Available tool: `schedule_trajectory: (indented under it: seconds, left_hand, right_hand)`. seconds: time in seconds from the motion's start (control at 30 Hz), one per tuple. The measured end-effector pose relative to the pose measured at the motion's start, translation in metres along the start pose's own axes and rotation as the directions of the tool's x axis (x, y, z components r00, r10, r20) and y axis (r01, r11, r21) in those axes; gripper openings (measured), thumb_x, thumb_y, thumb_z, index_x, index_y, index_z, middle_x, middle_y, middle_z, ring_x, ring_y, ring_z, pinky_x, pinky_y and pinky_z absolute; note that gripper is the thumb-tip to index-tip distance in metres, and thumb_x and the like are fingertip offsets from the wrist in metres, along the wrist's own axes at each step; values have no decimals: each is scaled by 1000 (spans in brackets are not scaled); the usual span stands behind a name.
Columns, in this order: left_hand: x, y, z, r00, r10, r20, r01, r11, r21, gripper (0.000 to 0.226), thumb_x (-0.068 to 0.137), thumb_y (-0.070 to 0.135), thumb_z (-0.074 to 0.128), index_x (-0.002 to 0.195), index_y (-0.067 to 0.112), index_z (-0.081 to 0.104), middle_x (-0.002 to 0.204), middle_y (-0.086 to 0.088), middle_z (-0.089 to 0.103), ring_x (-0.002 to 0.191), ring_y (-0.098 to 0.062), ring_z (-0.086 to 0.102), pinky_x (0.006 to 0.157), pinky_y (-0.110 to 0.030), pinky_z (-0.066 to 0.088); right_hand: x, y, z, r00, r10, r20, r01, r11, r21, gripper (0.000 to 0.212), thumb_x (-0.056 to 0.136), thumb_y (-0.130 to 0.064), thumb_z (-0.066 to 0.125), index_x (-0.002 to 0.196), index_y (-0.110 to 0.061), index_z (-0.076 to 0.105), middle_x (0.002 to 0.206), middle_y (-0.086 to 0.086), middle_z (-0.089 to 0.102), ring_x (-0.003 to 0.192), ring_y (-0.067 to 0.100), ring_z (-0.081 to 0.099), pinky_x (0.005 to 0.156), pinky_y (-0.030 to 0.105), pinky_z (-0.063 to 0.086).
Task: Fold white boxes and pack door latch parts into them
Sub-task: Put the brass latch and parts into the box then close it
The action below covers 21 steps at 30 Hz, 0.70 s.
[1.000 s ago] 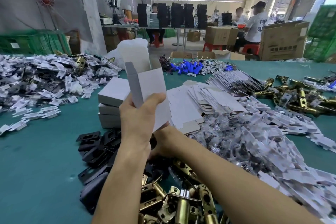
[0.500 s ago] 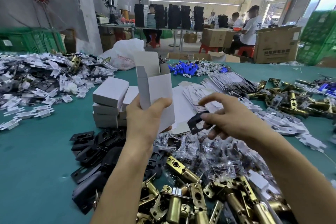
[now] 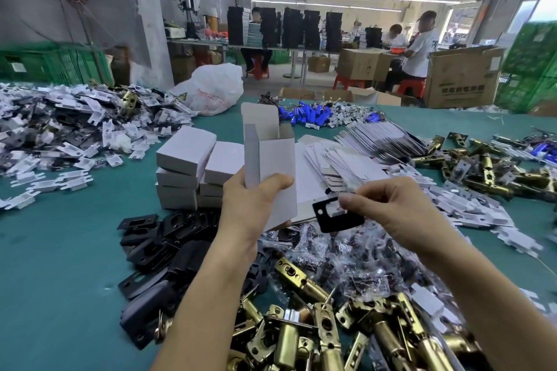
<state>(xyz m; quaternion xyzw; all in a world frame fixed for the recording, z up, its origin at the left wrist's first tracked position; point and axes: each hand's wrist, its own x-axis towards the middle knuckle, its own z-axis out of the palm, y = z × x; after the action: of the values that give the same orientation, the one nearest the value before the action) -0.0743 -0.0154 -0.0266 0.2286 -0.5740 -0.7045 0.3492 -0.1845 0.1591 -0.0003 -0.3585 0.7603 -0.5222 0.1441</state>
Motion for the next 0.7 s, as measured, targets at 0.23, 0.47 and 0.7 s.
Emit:
schedule_trajectory:
  seconds: [0.23,0.47,0.7]
  left_hand:
    - [-8,-10,1,954,-23,297,-8,995,102,39,57,26,79,95,31,70,84,9,73,85,-15,69,70,-38,62]
    - [-12,-11,6,855,186,484,-229,973,33,52,52,31,80,101,18,69,83,9,68,78,-6,64,65,-22,54]
    - [-13,-14,10,844,195,499,-225,974,-1,41,57,28,80,97,32,73,85,9,68,78,-6,65,62,-22,54]
  right_hand:
    - [-1,-25,-26,943,-200,-265,280,908,312,15,75,-19,70,87,-10,68,72,4,69,56,12,61,49,19,50]
    - [-6,-53,-13,766,-592,-251,584,804,-113,20,81,-10,75,98,-20,70,84,-1,74,68,18,69,61,30,56]
    - [10,-67,-3,803,-594,-54,506,727,-465,9,83,-22,78,92,-20,80,82,-6,75,65,-7,59,60,11,42]
